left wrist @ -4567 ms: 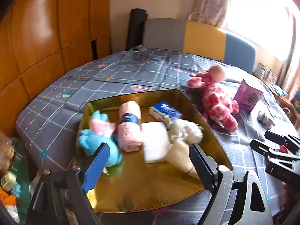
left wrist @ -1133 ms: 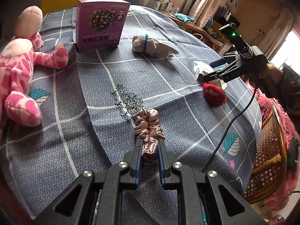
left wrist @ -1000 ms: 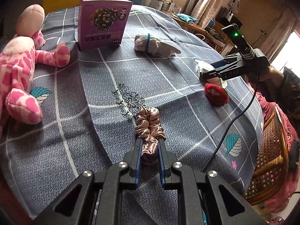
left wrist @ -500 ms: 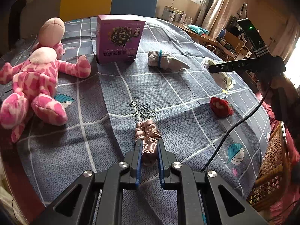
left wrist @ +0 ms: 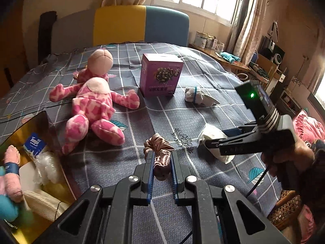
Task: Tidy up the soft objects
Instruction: 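Carry the scrunchie into the gold tray and open the left gripper while the right holds the packet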
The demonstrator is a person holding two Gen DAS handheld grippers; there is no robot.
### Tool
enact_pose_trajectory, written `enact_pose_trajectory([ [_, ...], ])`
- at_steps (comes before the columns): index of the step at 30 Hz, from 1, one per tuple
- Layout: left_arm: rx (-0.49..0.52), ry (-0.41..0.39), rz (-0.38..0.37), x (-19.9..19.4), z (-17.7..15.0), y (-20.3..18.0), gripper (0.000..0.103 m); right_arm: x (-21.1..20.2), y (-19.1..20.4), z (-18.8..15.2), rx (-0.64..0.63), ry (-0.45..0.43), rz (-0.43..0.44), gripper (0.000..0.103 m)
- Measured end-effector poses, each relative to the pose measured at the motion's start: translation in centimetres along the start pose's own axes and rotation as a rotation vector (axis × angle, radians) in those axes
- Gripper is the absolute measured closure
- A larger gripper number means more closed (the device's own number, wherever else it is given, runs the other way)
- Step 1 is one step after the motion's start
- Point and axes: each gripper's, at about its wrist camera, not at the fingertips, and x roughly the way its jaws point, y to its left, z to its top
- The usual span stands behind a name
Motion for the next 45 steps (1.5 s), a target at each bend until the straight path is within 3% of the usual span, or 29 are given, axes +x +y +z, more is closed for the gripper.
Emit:
enact_pose_trajectory([
  [8, -0.043, -0.054, 0.063, -3.5, -0.7, 2.6, 0.088, 0.0, 0.1, -0.6, 0.020, -0.045, -0.009, 0.048],
  [27, -0.203, -0.111, 0.229, -9.3, -3.6, 10.2, 0.088, 1.4, 0.0, -1.0, 0.020, -0.035, -0.012, 0.041],
  [33, -0.338, -0.125, 0.280, -11.4, -5.4, 14.7, 0.088, 1.3, 0.6, -1.2, 0.001, -0.045, -0.035, 0.042],
  [39, -0.538, -0.151, 0.366, -14.4, -8.6, 20.6, 0.088, 1.0, 0.8, -1.3, -0.012, -0.047, -0.041, 0.042],
  [42, -0.649, -0.143, 0.368, -14.8, -10.4, 23.2, 0.088, 0.9, 1.0, -1.4, -0.021, -0.048, -0.047, 0.042],
  [45, -0.685, -0.120, 0.365, -14.3, -11.4, 23.9, 0.088, 0.8, 1.0, -1.4, -0.025, -0.049, -0.048, 0.042],
])
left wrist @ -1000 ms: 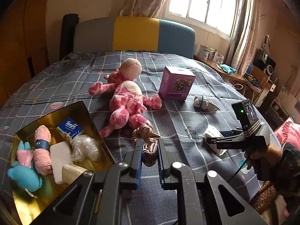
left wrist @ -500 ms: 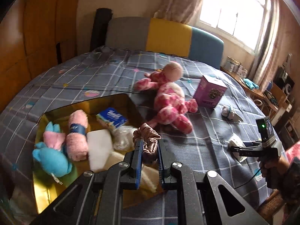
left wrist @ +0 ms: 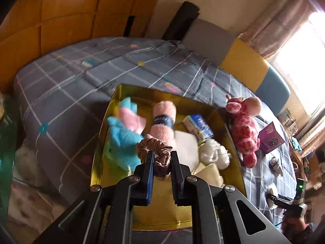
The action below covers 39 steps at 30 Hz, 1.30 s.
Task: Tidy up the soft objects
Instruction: 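Carry the scrunchie into the gold tray and open the left gripper while the right holds the packet, then carry the white paper packet into the gold tray and open the right gripper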
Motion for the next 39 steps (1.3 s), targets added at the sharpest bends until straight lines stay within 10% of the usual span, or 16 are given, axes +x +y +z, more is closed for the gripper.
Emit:
enact_pose_trajectory([
  [13, 0.078, 0.132, 0.029, 5.3, -3.0, -1.7, 0.071, 0.0, -0.1, 0.2, -0.003, -0.002, -0.003, 0.042],
  [19, 0.169, 0.039, 0.095, 3.5, -3.3, -2.8, 0.046, 0.0, 0.0, 0.3, -0.004, -0.002, -0.008, 0.042],
  [39, 0.171, -0.119, 0.188, -1.2, -1.5, -3.5, 0.018, -3.0, 0.9, 0.2, 0.079, -0.086, -0.033, 0.044],
])
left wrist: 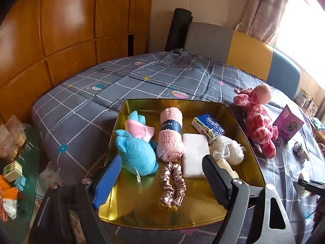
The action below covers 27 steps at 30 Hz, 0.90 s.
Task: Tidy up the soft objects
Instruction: 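Carry the white paper packet into the gold tray and open the right gripper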
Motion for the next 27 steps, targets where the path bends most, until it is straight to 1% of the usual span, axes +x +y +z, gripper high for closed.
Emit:
enact_pose_trajectory([
  [4, 0.004, -0.003, 0.004, -0.1, -0.2, -0.1, 0.017, -1.9, 1.8, 0.5, -0.023, -0.040, 0.037, 0.044],
  [9, -0.001, -0.011, 0.003, -0.5, -0.3, 0.1, 0.012, -3.7, 6.3, 0.6, -0.107, -0.079, 0.110, 0.044],
  [14, -0.004, -0.023, 0.012, -0.8, -0.3, 0.5, 0.011, -6.1, 12.6, 0.7, -0.240, -0.113, 0.230, 0.044],
  [18, -0.014, -0.027, 0.015, -1.0, -0.2, 0.9, 0.011, -7.9, 18.3, 0.5, -0.344, -0.136, 0.346, 0.044],
  [21, -0.021, -0.029, 0.001, -1.1, -0.1, 1.4, 0.011, -8.5, 22.8, 0.2, -0.416, -0.132, 0.437, 0.044],
  [23, -0.025, -0.031, 0.001, -1.1, 0.0, 1.7, 0.011, -8.3, 25.7, 0.0, -0.453, -0.125, 0.475, 0.044],
  [27, -0.046, -0.030, 0.017, -1.0, -0.1, 2.7, 0.011, -6.9, 30.4, -0.7, -0.500, -0.097, 0.508, 0.044],
])
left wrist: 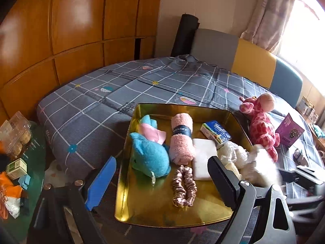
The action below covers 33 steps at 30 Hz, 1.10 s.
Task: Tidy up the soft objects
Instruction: 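Carry the white paper packet into the gold tray and open the right gripper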
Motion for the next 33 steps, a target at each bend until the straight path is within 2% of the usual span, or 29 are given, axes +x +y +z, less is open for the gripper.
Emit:
enact_pose_trajectory([
  [4, -0.019, 0.000, 0.006, 0.2, -0.1, 0.8, 0.011, 3.7, 1.4, 0.2, -0.035, 0.044, -0.030, 0.043],
  [7, -0.048, 0.010, -0.034, 0.4, -0.2, 1.5, 0.011, 6.2, 0.8, -0.1, -0.018, 0.074, -0.080, 0.043],
  [11, -0.055, 0.012, -0.039, 0.5, -0.2, 1.8, 0.011, 6.8, 0.3, 0.0, 0.004, 0.060, -0.124, 0.040],
  [16, -0.042, 0.006, -0.015, 0.5, -0.3, 1.7, 0.011, 6.5, 0.0, -0.1, 0.019, 0.055, -0.109, 0.040],
  [25, -0.051, 0.001, -0.042, 0.4, -0.3, 1.7, 0.011, 3.5, 0.2, -0.3, 0.058, -0.026, -0.060, 0.036],
  [33, -0.011, -0.018, -0.031, -0.3, -0.3, 0.6, 0.011, 0.4, -0.6, -0.9, 0.082, -0.086, -0.139, 0.035],
])
